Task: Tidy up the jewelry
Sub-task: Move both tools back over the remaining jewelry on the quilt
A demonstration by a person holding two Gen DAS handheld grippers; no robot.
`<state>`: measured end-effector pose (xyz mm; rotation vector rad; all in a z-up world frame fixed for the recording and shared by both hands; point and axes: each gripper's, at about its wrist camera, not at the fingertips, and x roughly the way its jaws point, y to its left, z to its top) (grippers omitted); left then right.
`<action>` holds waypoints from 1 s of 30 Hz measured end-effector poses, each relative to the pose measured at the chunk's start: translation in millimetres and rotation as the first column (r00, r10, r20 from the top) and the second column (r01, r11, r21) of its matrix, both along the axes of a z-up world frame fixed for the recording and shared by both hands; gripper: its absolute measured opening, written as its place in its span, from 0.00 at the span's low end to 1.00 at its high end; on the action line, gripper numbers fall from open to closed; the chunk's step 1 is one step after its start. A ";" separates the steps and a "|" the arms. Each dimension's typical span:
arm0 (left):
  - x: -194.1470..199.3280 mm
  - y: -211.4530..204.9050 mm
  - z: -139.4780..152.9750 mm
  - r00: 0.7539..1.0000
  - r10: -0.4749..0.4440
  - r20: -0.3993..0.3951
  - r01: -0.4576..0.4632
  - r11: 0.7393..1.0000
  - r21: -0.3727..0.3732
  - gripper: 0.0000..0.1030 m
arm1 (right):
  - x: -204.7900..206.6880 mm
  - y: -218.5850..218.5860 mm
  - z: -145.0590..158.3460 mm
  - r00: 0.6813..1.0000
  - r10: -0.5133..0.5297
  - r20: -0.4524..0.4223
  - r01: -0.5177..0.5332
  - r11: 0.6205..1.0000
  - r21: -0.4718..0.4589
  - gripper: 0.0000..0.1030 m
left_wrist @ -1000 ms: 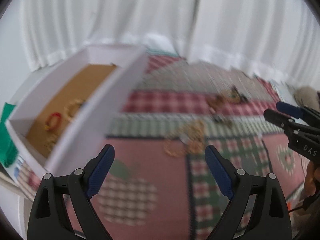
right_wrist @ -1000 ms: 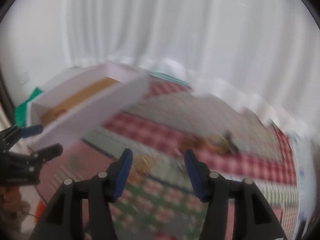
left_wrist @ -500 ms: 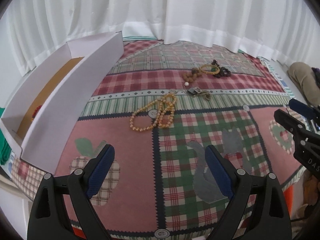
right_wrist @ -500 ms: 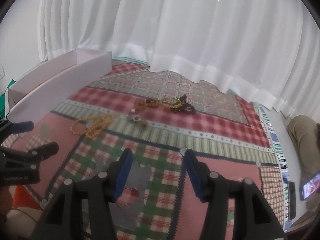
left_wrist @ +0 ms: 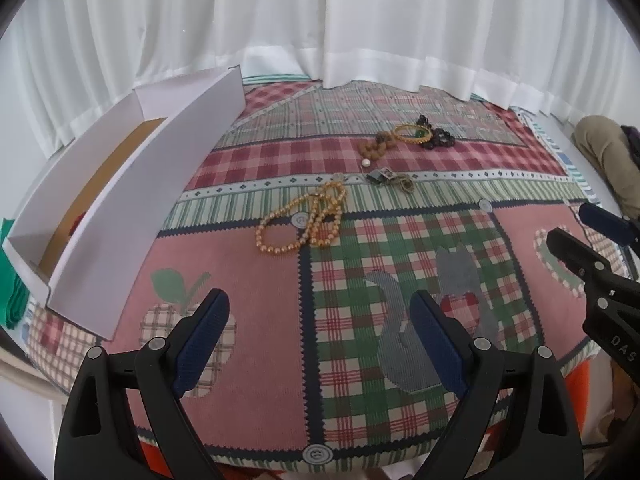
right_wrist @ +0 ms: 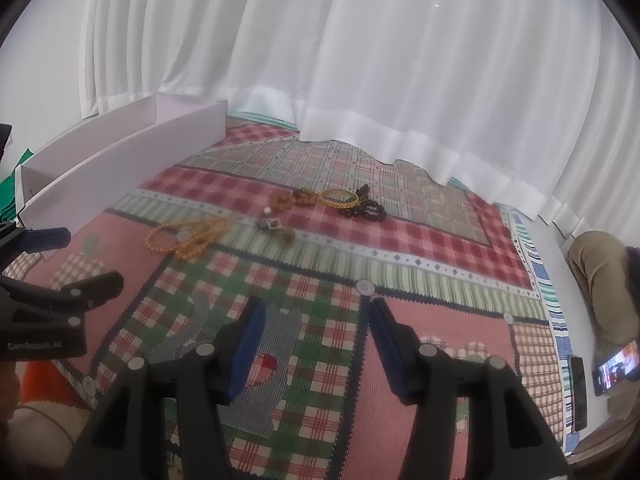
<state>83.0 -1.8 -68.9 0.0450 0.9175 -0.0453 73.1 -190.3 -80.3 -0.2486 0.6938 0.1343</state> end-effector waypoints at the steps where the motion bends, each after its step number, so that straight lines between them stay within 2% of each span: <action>1: -0.2 -0.4 -0.5 1.000 0.000 -0.002 0.000 1.000 0.001 0.90 | -0.1 -0.2 0.0 1.000 -0.001 0.000 0.001 1.000 0.000 0.53; 7: 2.3 2.1 -8.1 1.000 0.003 -0.030 -0.003 1.000 -0.005 0.90 | -1.0 -1.5 -1.6 1.000 0.000 -0.007 0.000 1.000 0.006 0.53; 15: 10.7 30.9 -32.8 0.991 0.069 -0.116 -0.076 0.995 -0.061 0.90 | 3.2 -5.8 -12.4 0.998 0.005 -0.055 -0.003 0.999 0.036 0.53; 30: 33.3 54.3 -47.3 0.982 0.108 -0.157 -0.120 0.990 -0.068 0.90 | 22.0 -12.6 -33.8 0.984 0.039 -0.172 -0.016 0.991 0.131 0.53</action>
